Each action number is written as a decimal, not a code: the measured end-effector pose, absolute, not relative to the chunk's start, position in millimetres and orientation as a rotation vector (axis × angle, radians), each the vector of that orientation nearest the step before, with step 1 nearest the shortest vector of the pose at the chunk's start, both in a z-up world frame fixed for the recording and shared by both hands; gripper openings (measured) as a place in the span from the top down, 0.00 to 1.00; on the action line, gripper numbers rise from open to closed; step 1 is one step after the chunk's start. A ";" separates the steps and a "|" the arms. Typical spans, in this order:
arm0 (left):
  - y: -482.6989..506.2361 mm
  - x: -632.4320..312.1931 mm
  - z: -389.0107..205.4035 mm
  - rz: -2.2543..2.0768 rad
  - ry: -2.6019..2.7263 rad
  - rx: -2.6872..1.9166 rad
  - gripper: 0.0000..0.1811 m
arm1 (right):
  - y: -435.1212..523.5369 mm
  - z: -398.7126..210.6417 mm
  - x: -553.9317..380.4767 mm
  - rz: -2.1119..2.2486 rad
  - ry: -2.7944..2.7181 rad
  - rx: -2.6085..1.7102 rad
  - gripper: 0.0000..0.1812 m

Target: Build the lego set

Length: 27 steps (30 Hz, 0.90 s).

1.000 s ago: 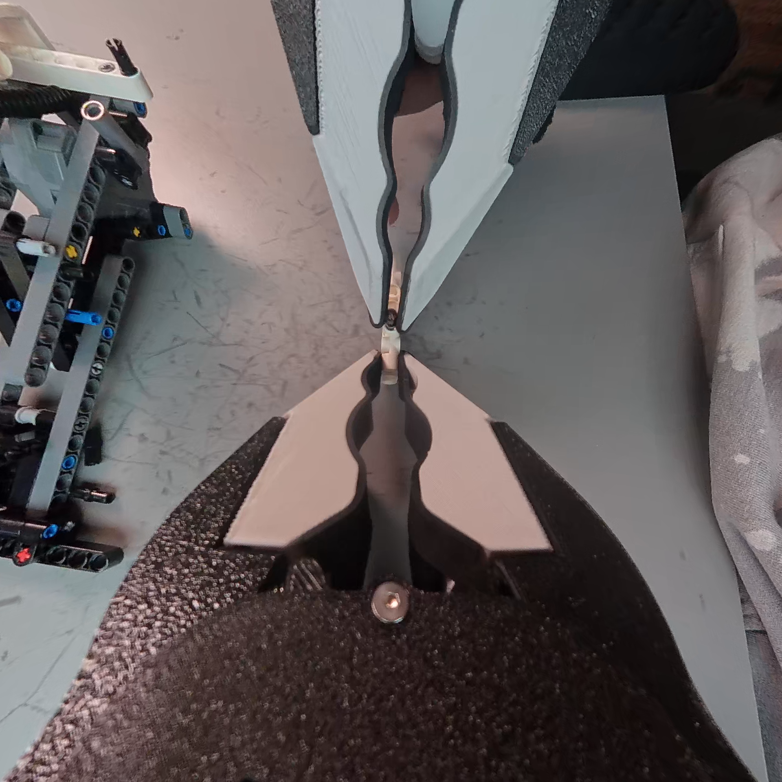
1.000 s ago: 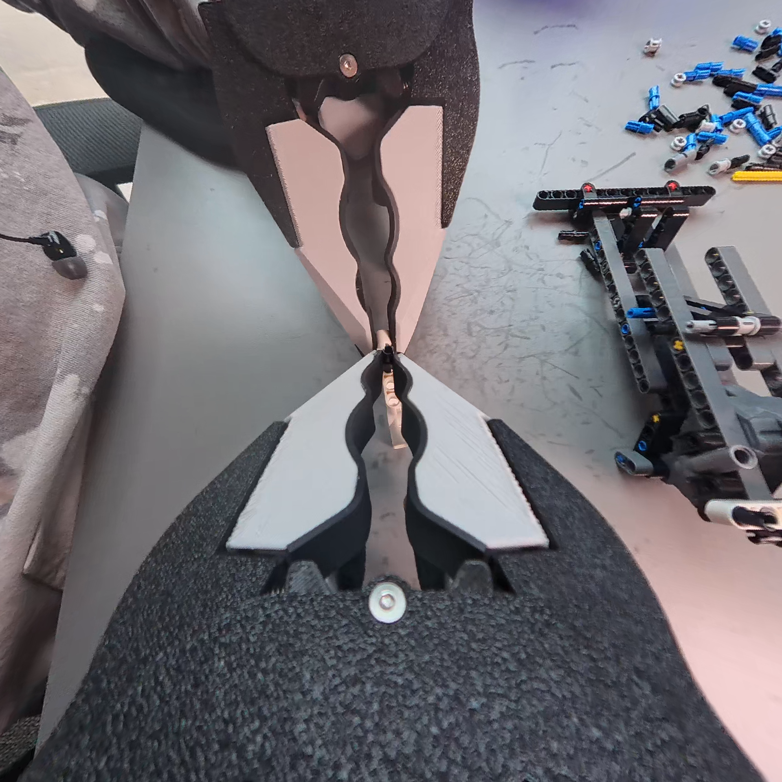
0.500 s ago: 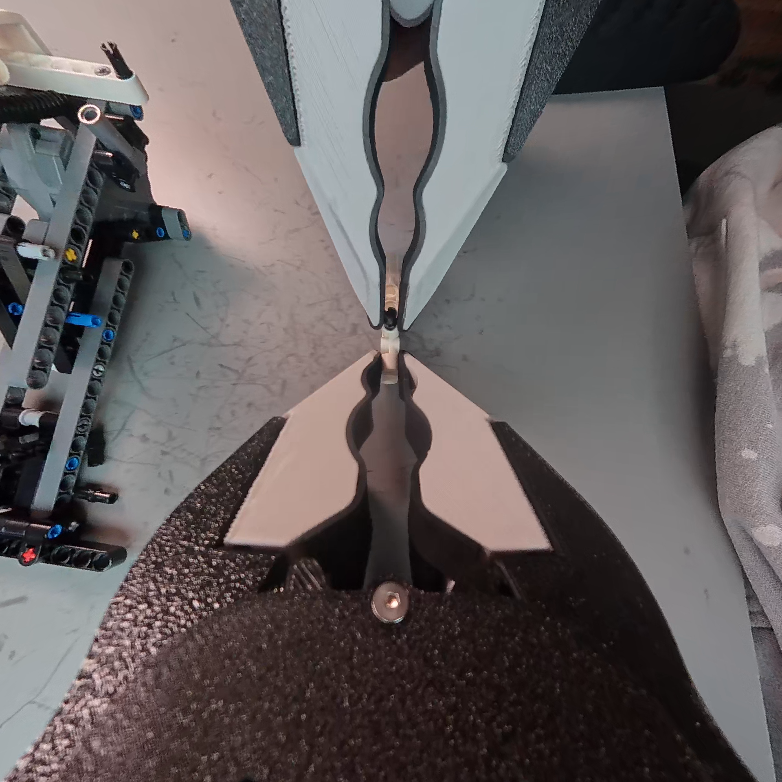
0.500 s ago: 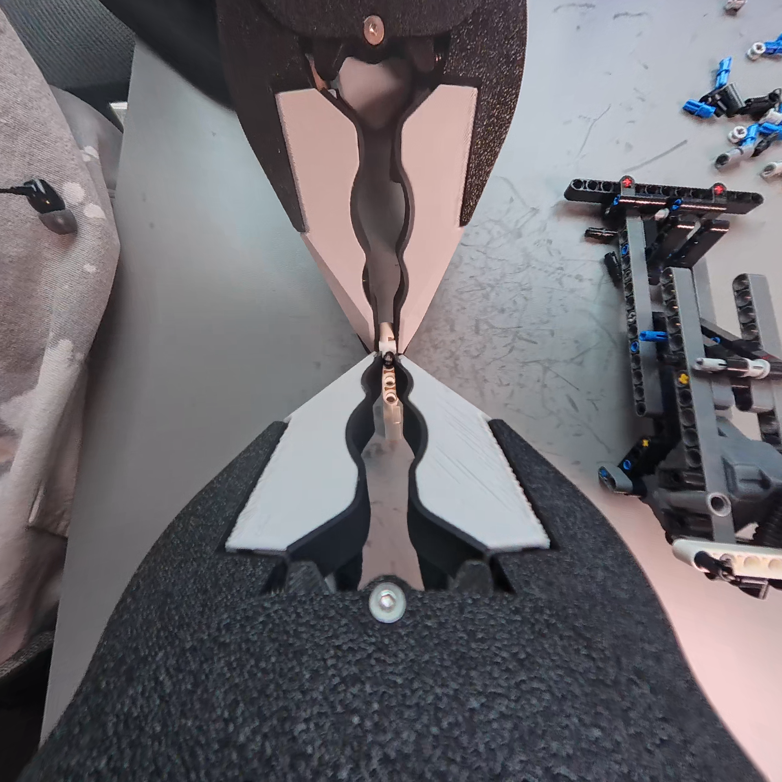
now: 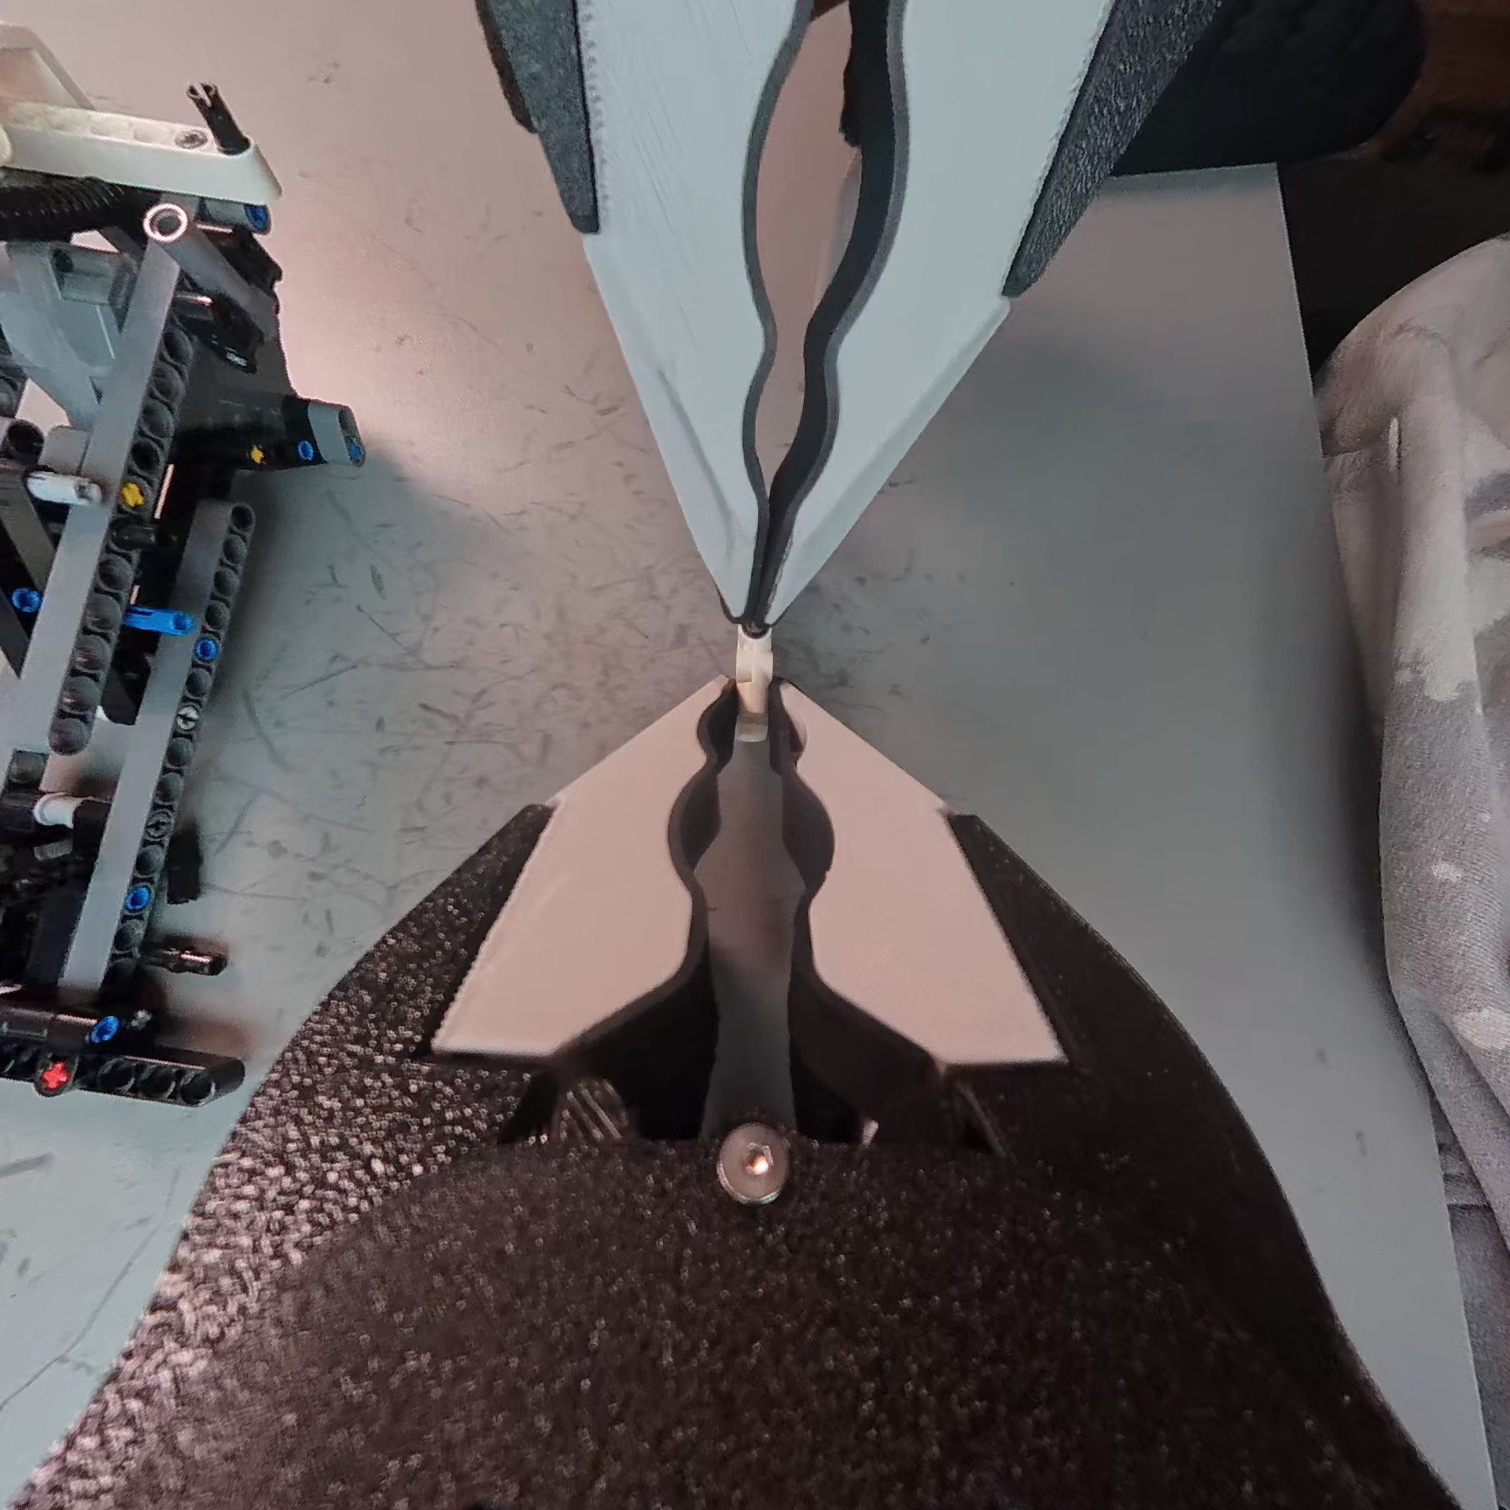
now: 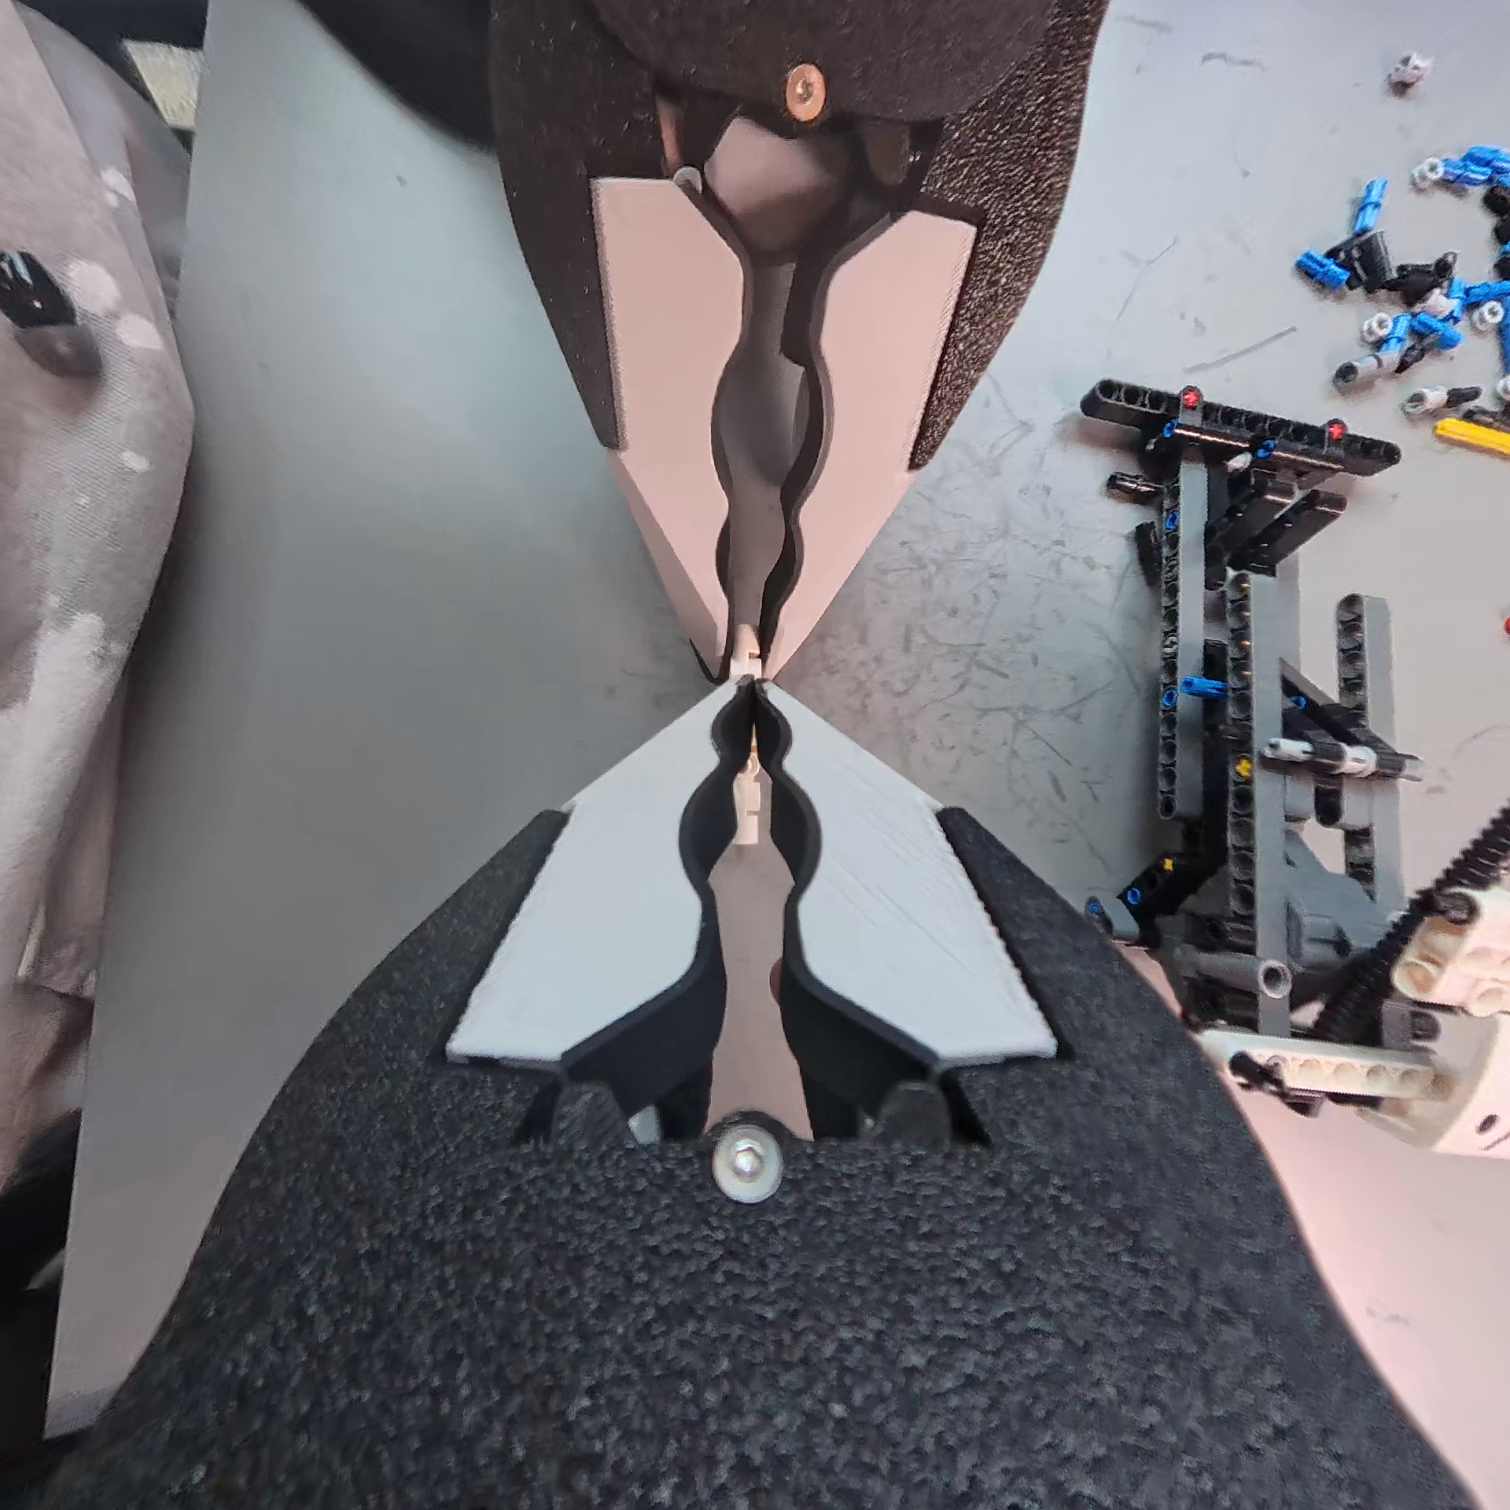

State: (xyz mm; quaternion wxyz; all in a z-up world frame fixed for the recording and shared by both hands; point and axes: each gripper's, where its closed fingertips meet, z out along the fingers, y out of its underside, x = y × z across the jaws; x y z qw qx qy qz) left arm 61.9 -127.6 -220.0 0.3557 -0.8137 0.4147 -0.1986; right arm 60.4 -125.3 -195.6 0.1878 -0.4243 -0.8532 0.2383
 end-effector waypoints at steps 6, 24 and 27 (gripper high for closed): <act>-127.6 61.7 -220.2 -0.517 1.074 -2.099 0.96 | -124.4 -195.7 59.8 0.629 -2.421 -1.196 1.00; -125.5 53.0 -220.7 -0.506 1.094 -2.089 0.92 | -64.5 -117.1 52.4 1.028 -1.934 -1.274 0.89; -126.9 51.1 -218.0 -0.531 1.094 -2.082 0.88 | -2.1 -87.6 33.1 0.962 -1.768 -1.313 0.90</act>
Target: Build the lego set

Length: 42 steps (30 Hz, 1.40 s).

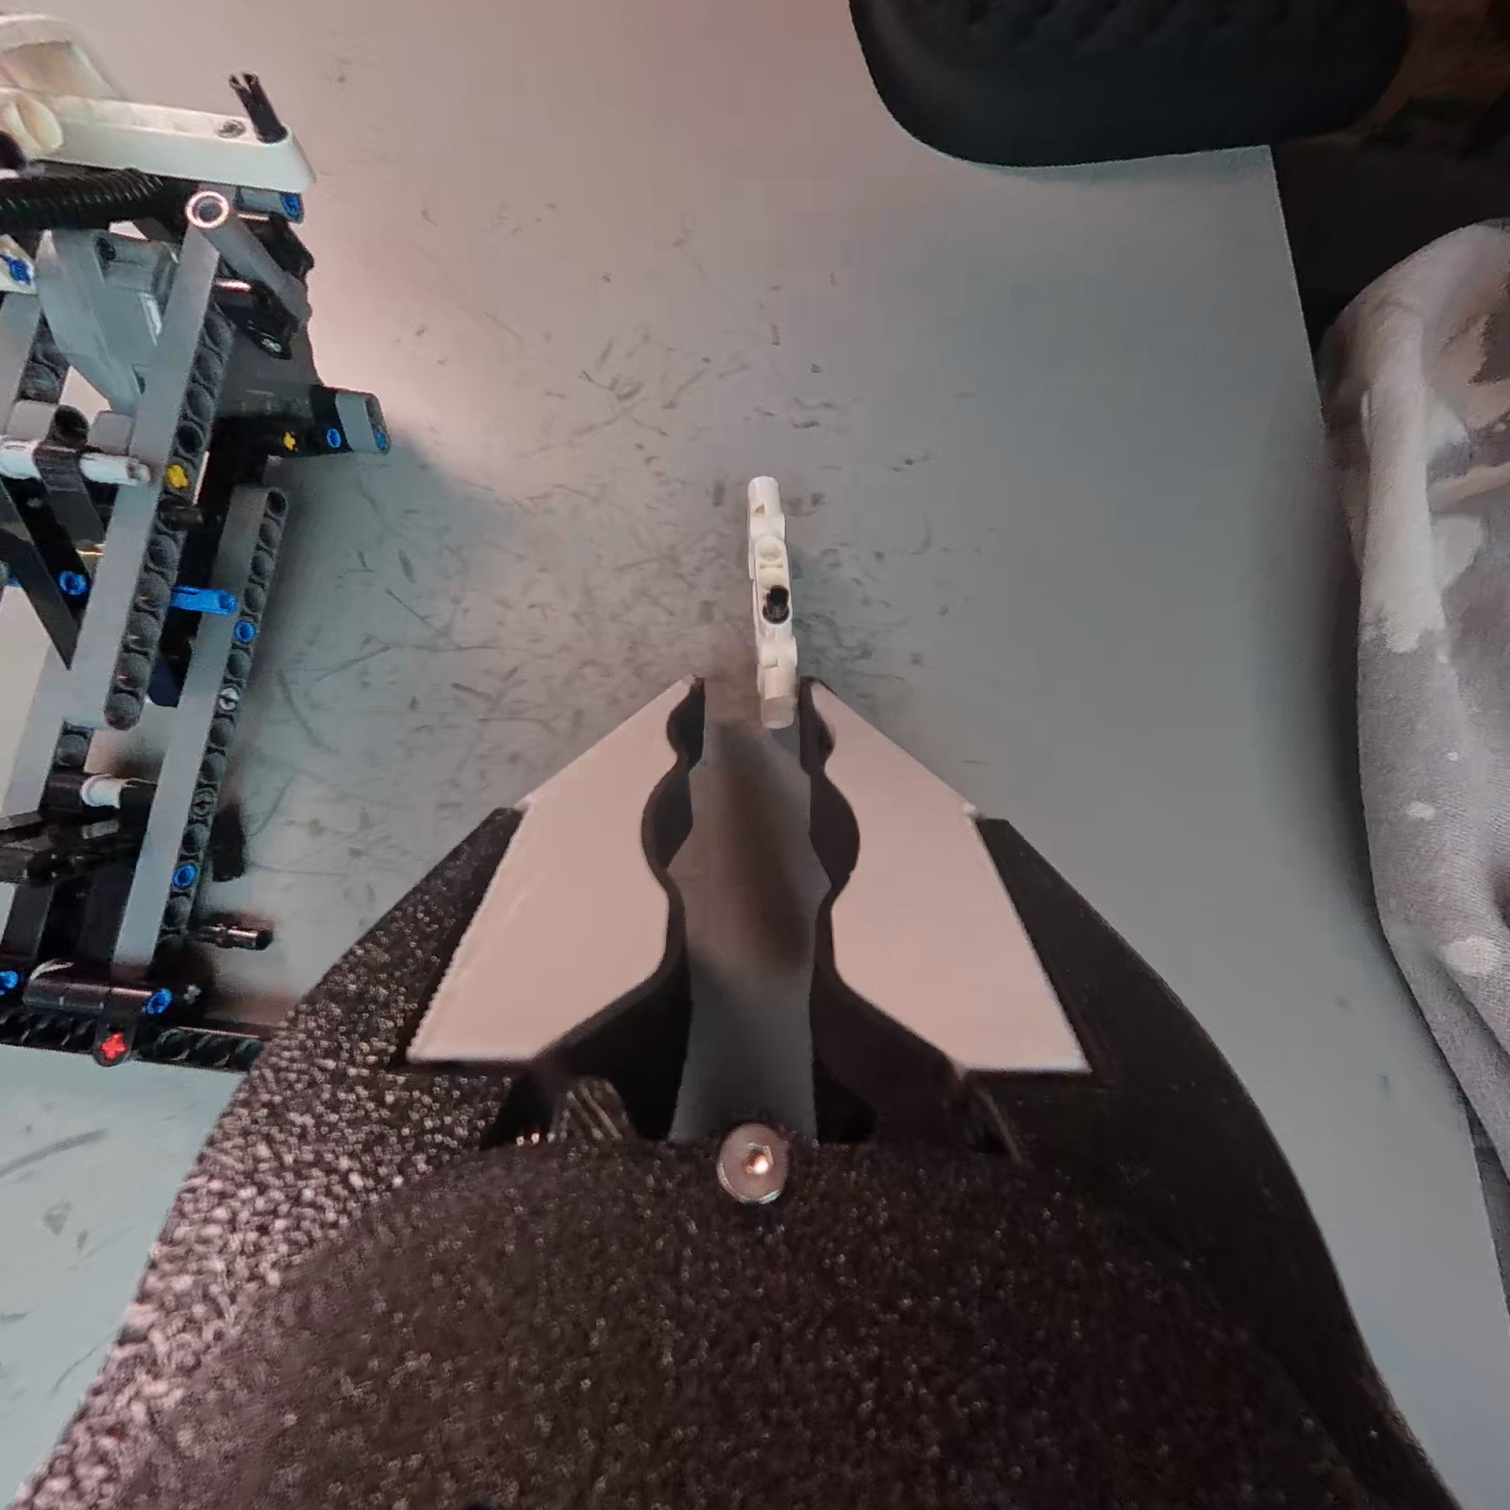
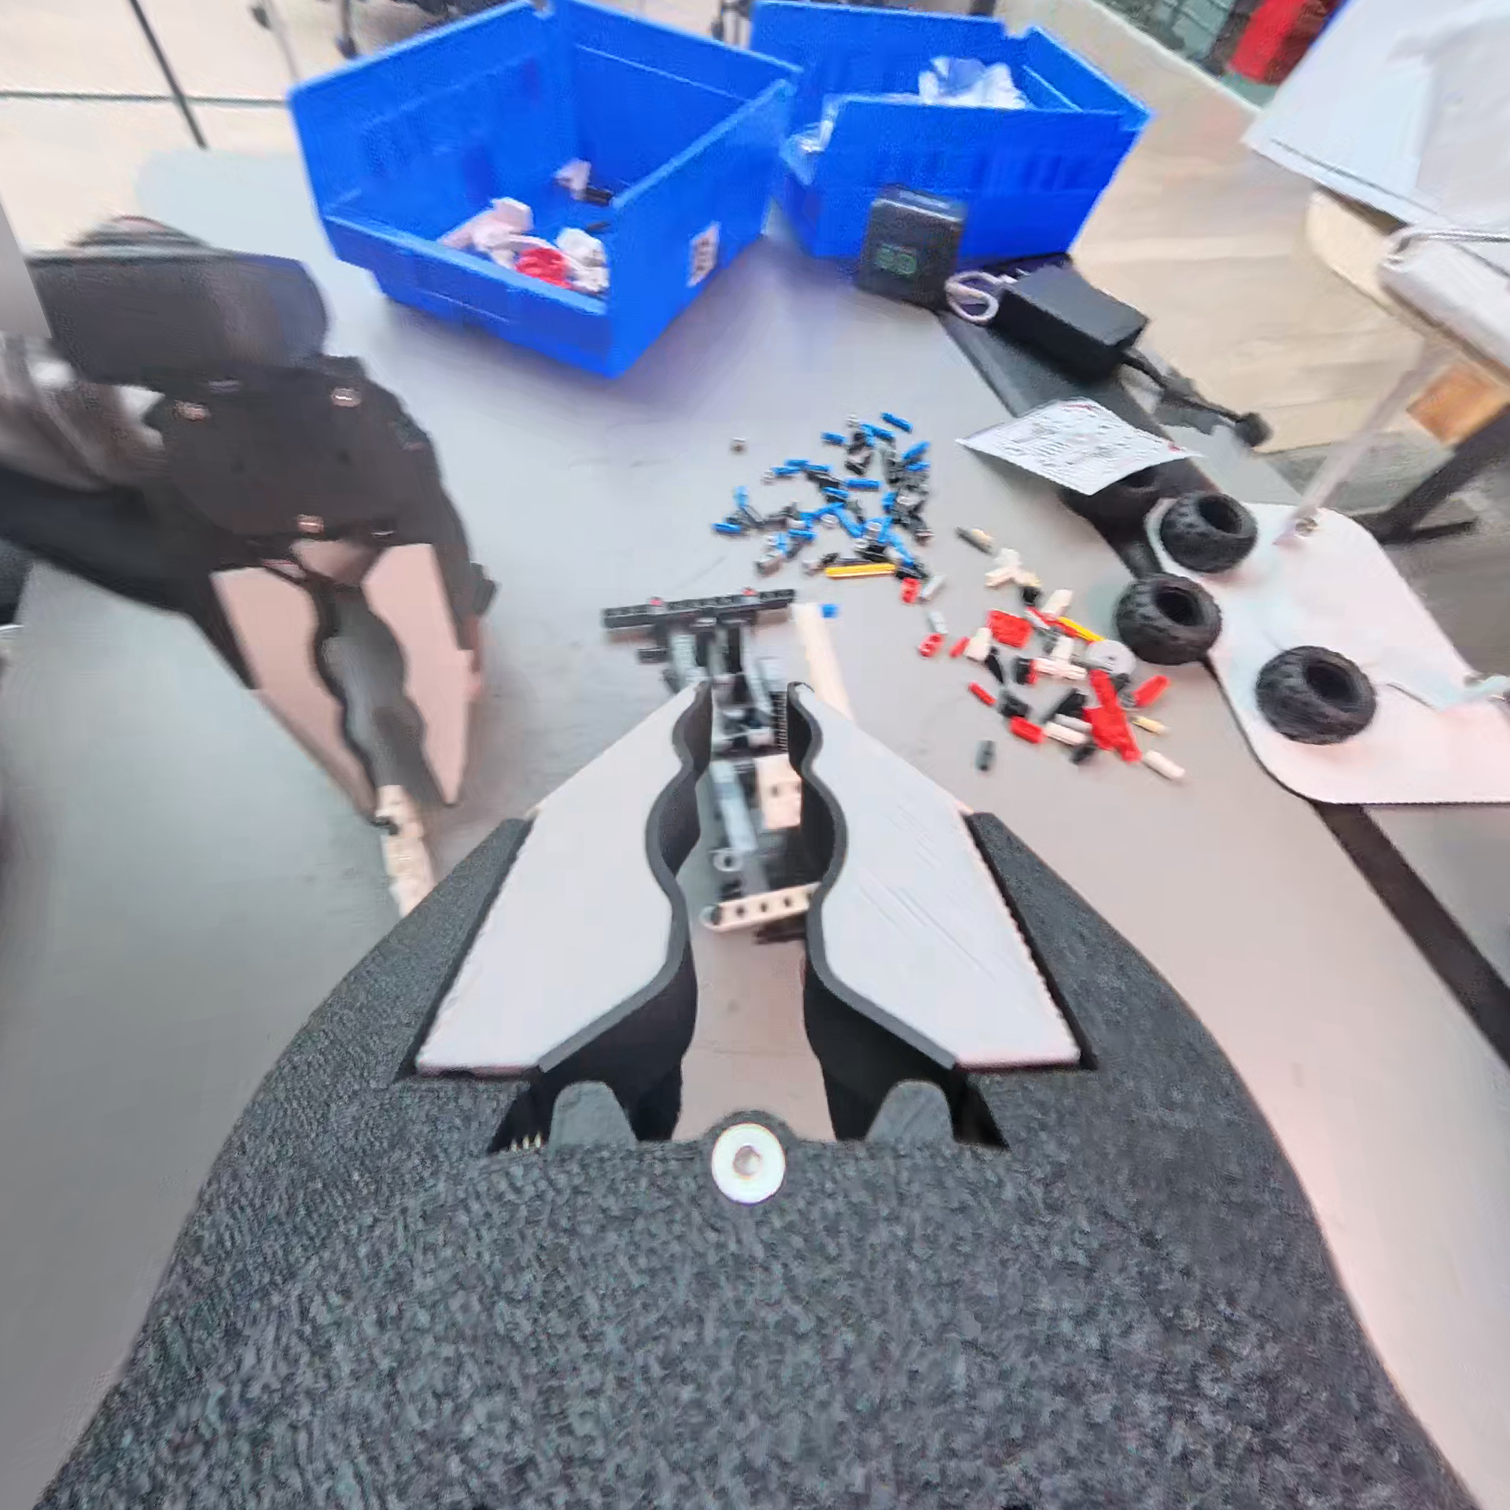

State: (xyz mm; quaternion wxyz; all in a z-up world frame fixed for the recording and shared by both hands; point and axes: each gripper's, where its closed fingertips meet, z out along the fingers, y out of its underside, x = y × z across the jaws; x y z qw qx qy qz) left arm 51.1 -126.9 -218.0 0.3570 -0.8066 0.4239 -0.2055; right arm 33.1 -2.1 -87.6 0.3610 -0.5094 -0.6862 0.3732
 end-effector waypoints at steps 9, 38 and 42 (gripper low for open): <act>-108.8 29.6 -159.1 -0.700 0.819 -1.848 0.75 | 109.7 -190.4 -42.1 0.687 -1.974 -1.606 0.91; -99.0 27.6 -100.1 -1.066 0.411 -1.649 0.88 | -100.3 -105.0 27.0 0.574 -1.949 -0.776 0.98; -105.0 40.5 -101.2 -1.041 0.476 -1.668 0.95 | -106.9 -101.7 33.6 0.482 -1.946 -0.721 0.98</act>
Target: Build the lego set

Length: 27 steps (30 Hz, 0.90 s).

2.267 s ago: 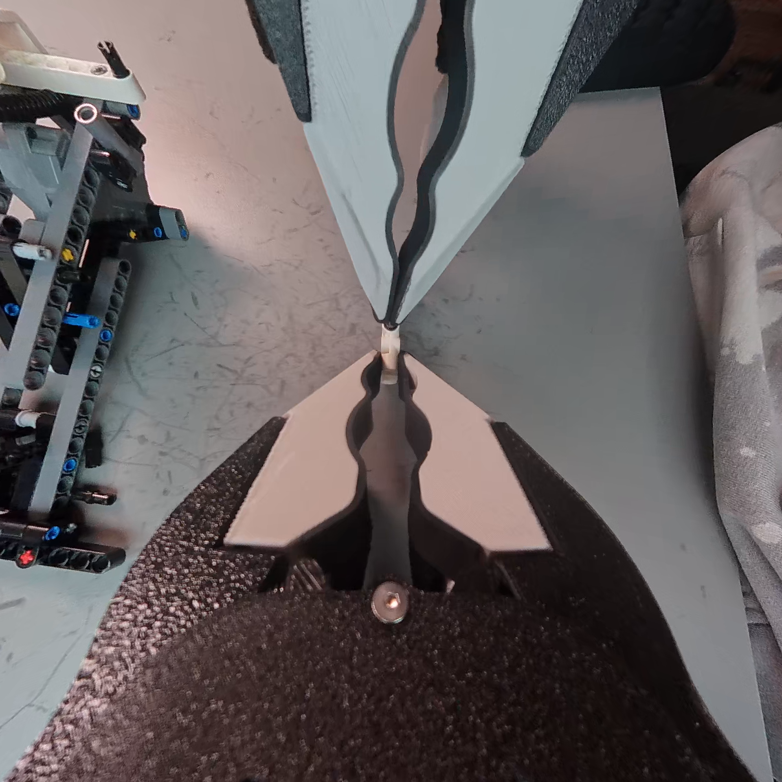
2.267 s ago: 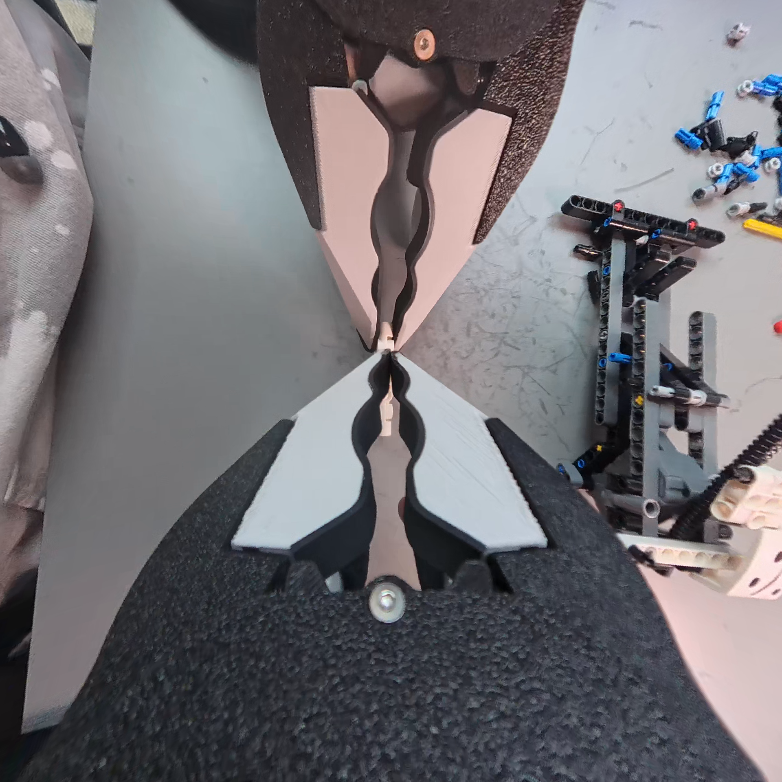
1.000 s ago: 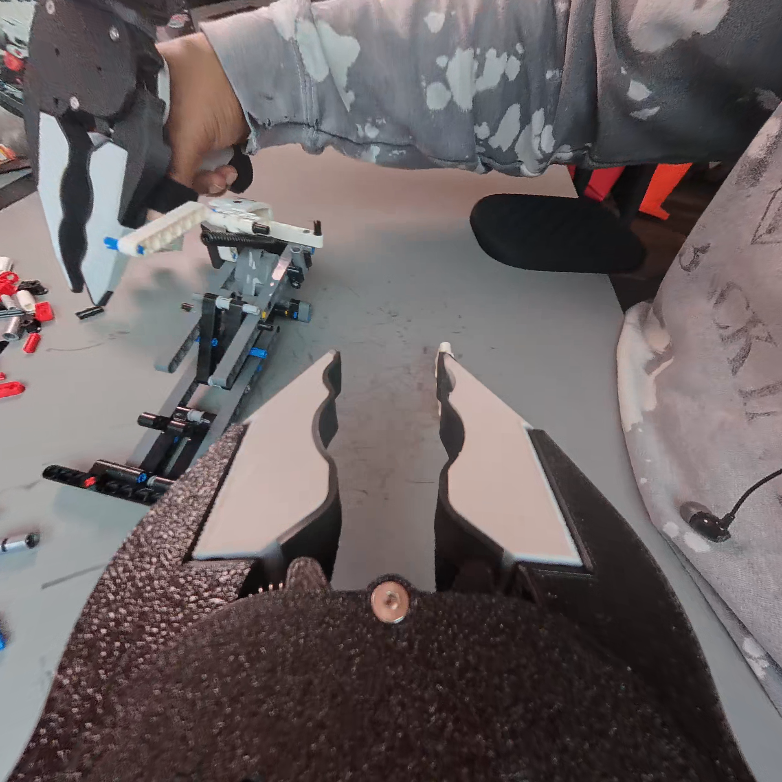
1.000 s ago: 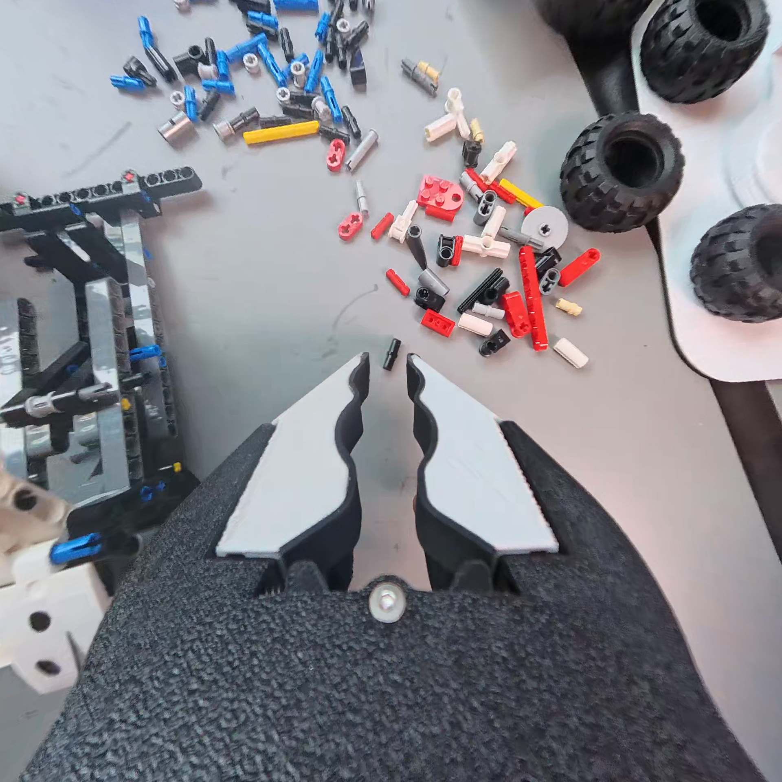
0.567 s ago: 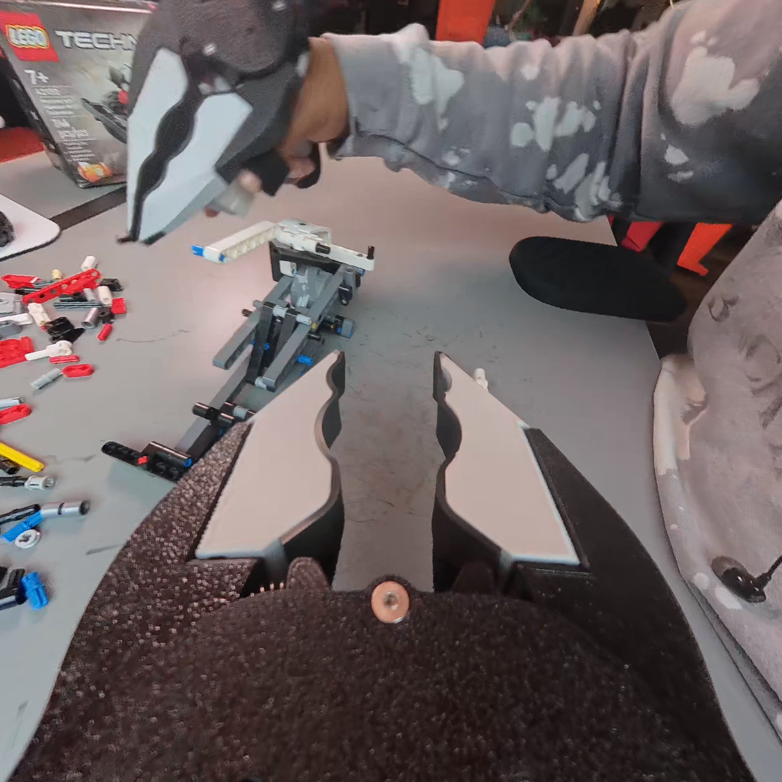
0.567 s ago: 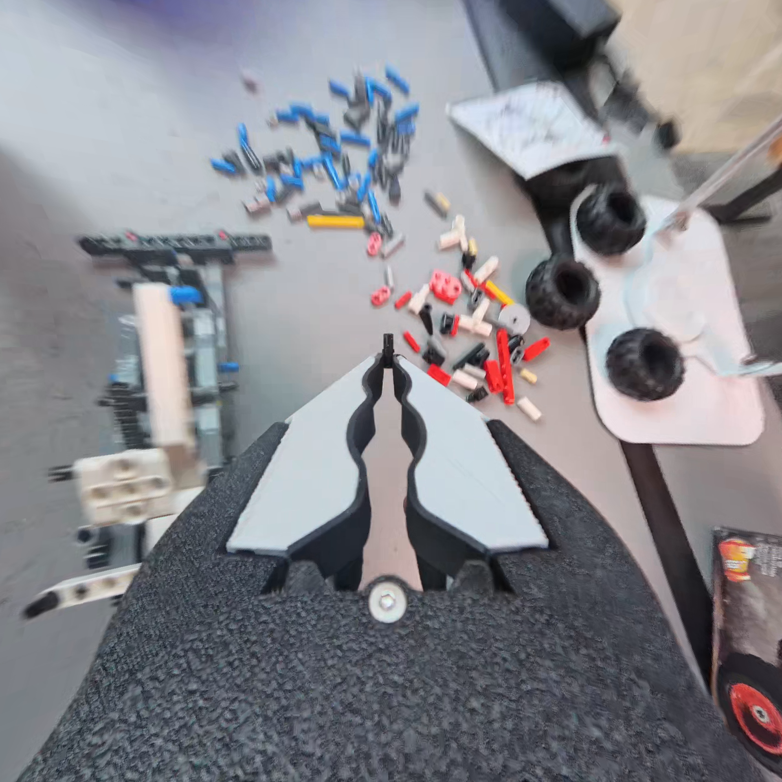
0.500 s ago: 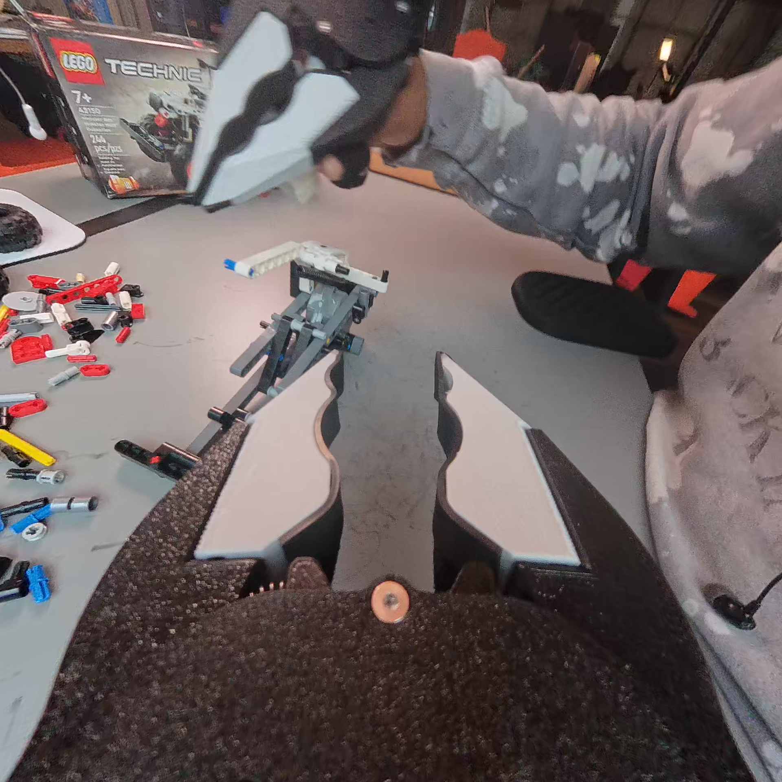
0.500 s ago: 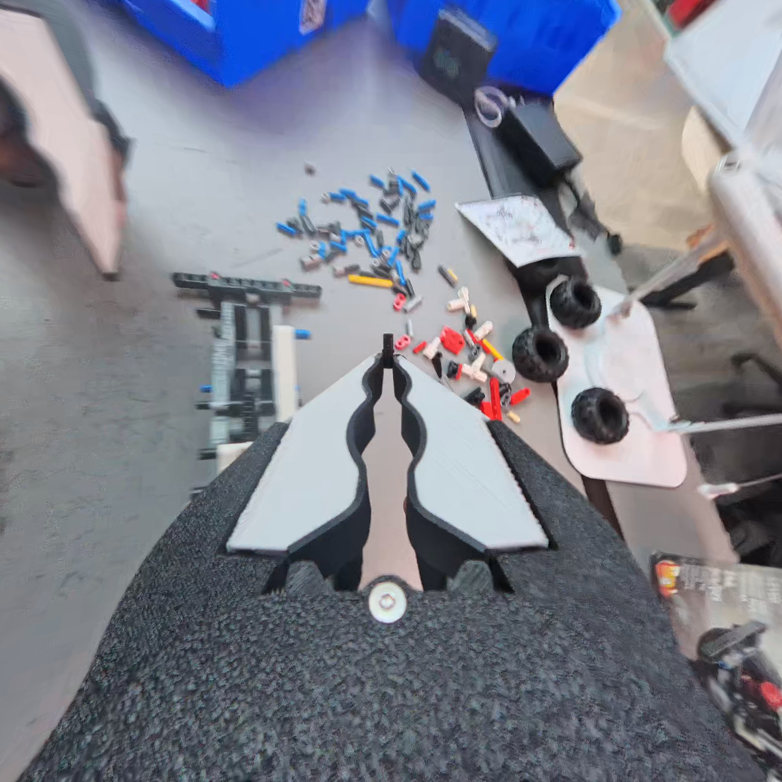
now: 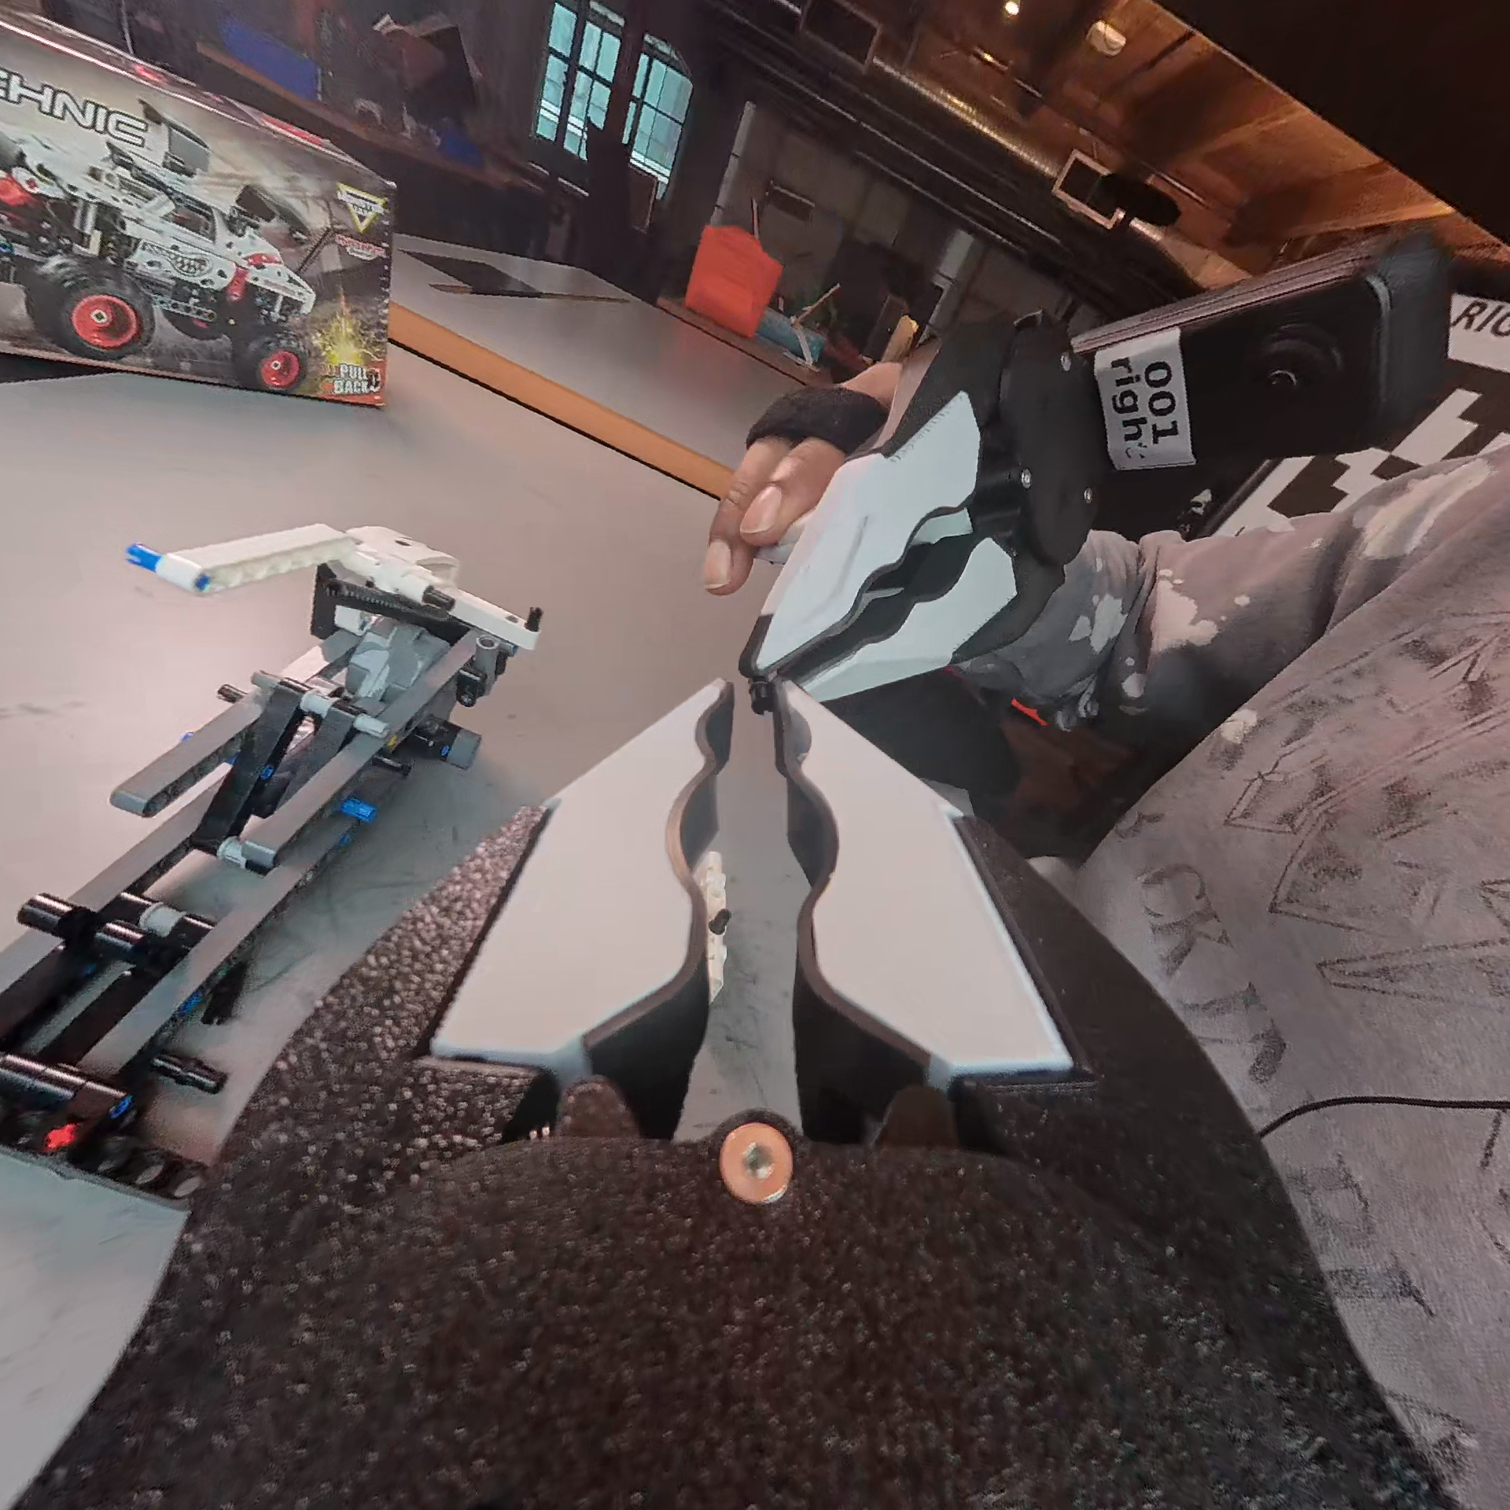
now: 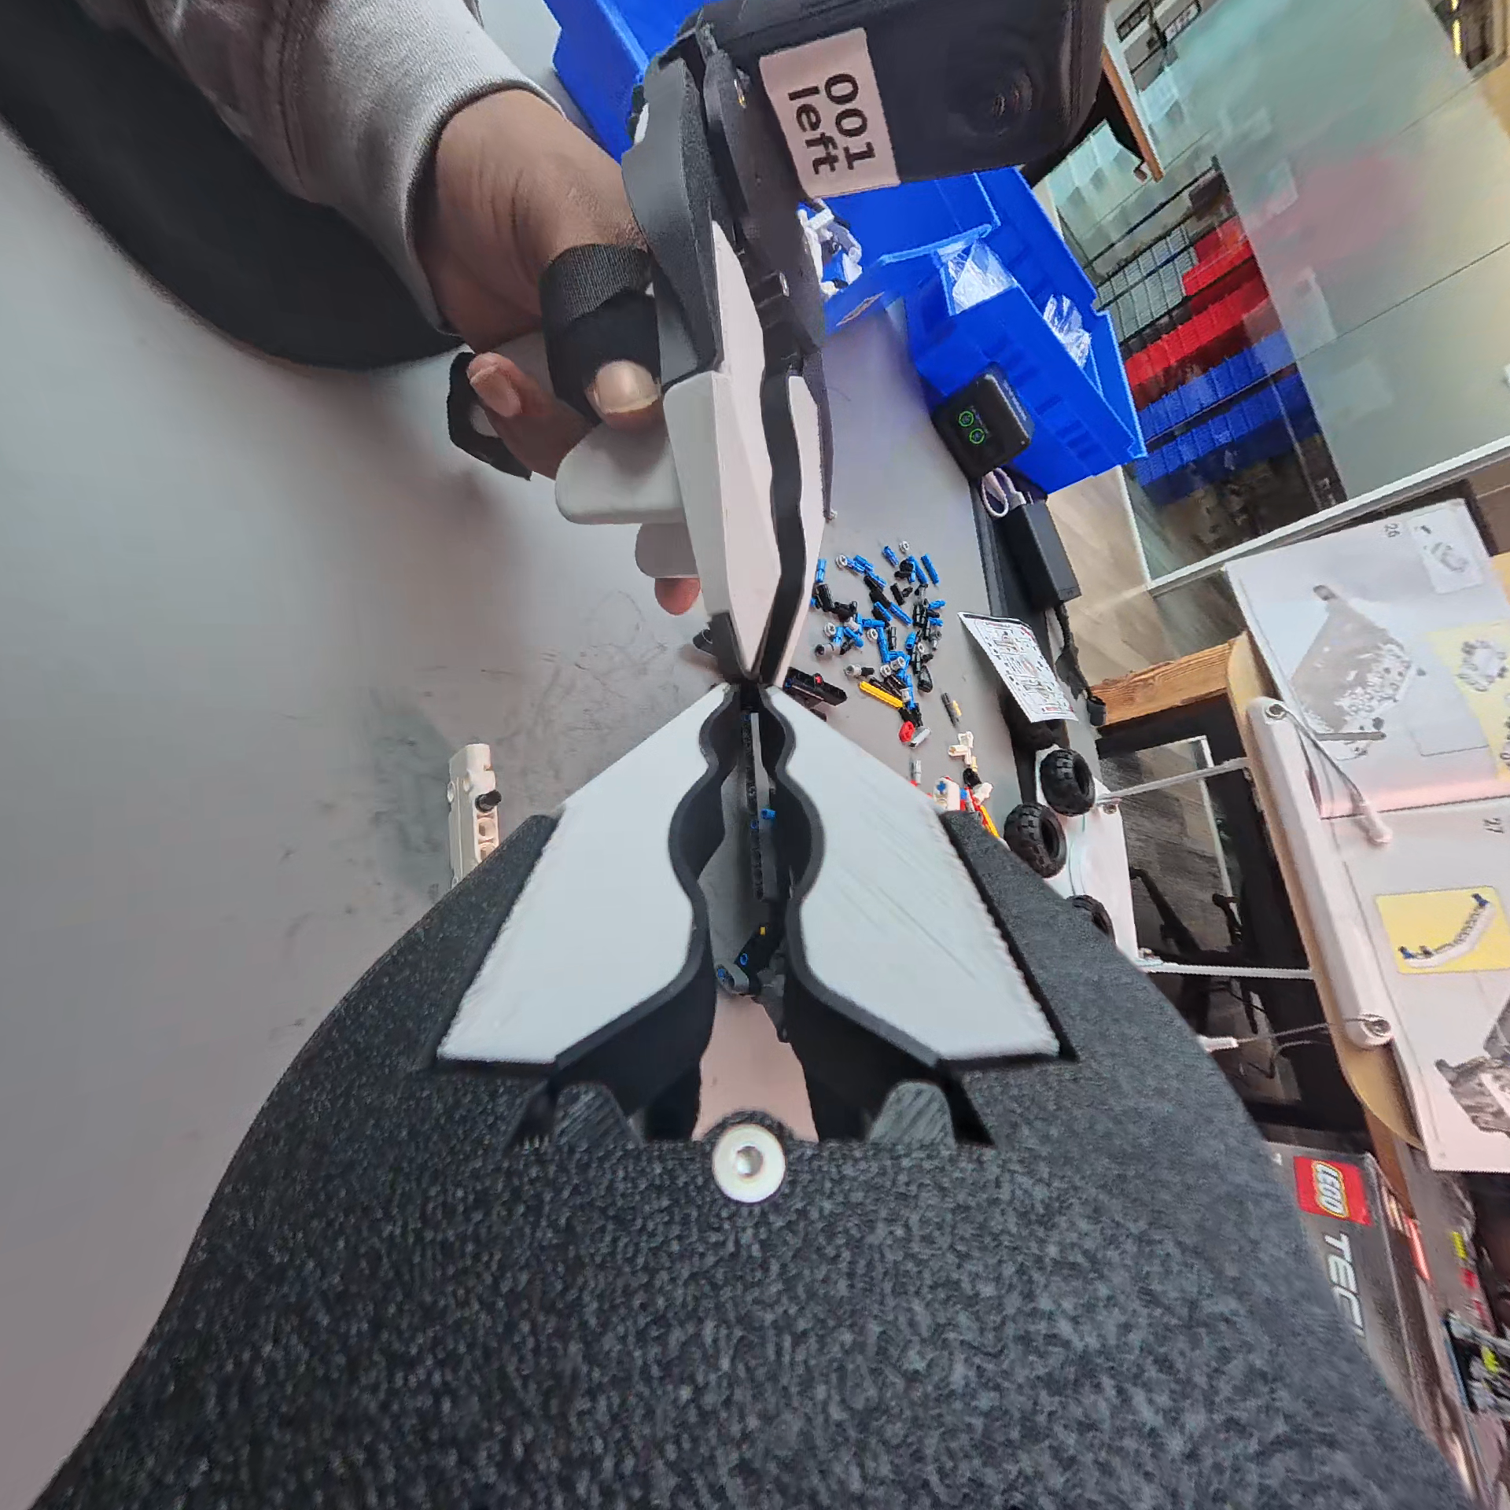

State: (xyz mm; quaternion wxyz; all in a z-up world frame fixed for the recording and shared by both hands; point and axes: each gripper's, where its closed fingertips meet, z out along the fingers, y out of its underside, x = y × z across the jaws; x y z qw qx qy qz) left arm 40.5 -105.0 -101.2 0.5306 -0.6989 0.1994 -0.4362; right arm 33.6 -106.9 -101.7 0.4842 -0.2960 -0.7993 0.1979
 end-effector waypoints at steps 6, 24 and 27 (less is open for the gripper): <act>-117.8 47.1 -84.0 -1.172 0.498 -1.591 0.97 | -117.8 -86.8 39.8 0.556 -1.903 -0.677 0.98; -139.6 51.0 -58.0 -1.765 0.364 -1.394 0.98 | -142.5 -60.3 40.2 0.830 -1.814 -0.622 0.98; -135.1 53.5 -73.3 -1.609 0.435 -1.512 0.97 | -138.0 -72.4 42.2 0.899 -1.877 -0.759 0.98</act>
